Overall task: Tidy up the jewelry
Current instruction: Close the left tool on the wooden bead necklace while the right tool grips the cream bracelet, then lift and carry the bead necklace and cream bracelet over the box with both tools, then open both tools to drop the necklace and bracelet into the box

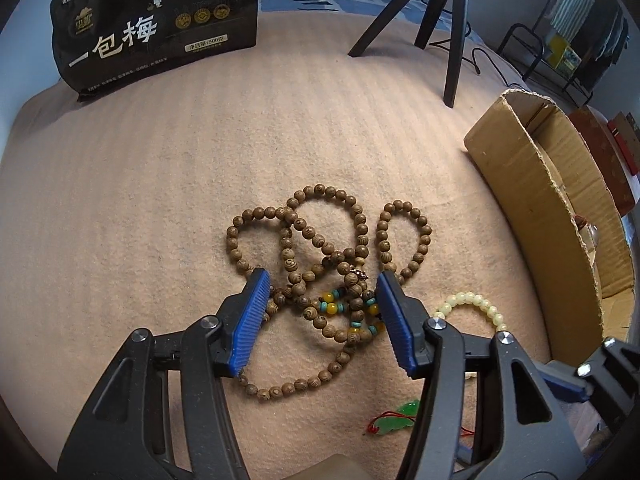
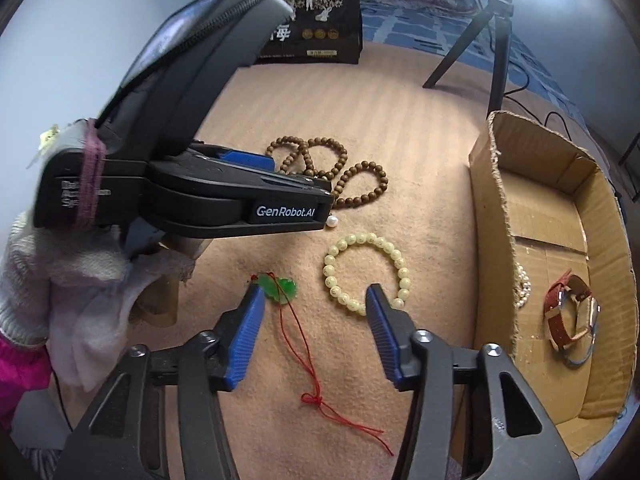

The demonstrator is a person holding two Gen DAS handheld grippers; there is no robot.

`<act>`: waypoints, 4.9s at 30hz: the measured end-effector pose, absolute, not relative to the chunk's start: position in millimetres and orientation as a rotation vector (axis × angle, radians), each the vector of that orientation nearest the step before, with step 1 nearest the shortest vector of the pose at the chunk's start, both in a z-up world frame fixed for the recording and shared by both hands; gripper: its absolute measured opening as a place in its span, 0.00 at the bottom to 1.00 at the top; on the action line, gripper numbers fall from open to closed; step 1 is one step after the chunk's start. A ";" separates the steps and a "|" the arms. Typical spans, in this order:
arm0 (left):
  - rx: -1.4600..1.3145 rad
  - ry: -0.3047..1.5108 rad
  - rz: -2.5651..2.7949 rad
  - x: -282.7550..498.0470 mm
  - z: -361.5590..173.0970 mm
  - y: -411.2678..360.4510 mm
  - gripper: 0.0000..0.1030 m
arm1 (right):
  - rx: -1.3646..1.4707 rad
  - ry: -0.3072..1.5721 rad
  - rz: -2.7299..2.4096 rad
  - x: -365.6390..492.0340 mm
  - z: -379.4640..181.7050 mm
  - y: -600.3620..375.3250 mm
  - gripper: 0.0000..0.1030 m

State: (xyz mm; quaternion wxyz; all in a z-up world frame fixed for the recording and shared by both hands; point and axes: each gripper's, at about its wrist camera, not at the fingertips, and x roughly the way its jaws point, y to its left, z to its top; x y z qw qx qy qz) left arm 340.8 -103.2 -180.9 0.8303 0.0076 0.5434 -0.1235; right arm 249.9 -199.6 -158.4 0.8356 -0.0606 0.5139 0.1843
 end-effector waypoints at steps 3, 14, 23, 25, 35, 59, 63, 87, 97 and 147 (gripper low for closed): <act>0.006 1.151 -0.254 341.5 -181.8 -100.9 0.56 | -0.127 1.093 0.375 253.9 -163.8 -199.5 0.38; 0.011 1.132 -0.214 345.1 -190.5 -98.3 0.50 | -0.114 1.127 0.331 266.4 -182.9 -196.6 0.37; -0.012 1.109 -0.205 348.1 -191.6 -88.8 0.18 | -0.099 1.141 0.296 277.7 -189.1 -194.3 0.32; -0.022 1.108 -0.214 348.9 -191.8 -85.5 0.16 | -0.120 1.147 0.287 280.4 -191.8 -192.2 0.26; -0.084 1.110 -0.243 347.1 -189.5 -73.0 0.10 | -0.129 1.142 0.305 285.4 -192.1 -195.0 0.06; -0.222 0.941 -0.309 303.8 -95.0 -45.1 0.10 | -0.027 0.954 0.362 230.5 -106.4 -228.8 0.06; -0.226 0.919 -0.326 298.3 -81.8 -48.9 0.10 | -0.017 0.919 0.366 221.4 -90.1 -238.8 0.06; -0.196 0.833 -0.506 291.8 -26.8 -148.1 0.10 | 0.052 0.854 0.204 190.5 -61.6 -353.2 0.06; -0.159 0.830 -0.552 303.1 -27.6 -200.2 0.10 | 0.066 0.874 0.171 188.3 -70.3 -378.5 0.06; -0.011 0.893 -0.571 313.1 -67.4 -255.5 0.39 | -0.004 0.904 0.085 200.7 -98.6 -385.2 0.65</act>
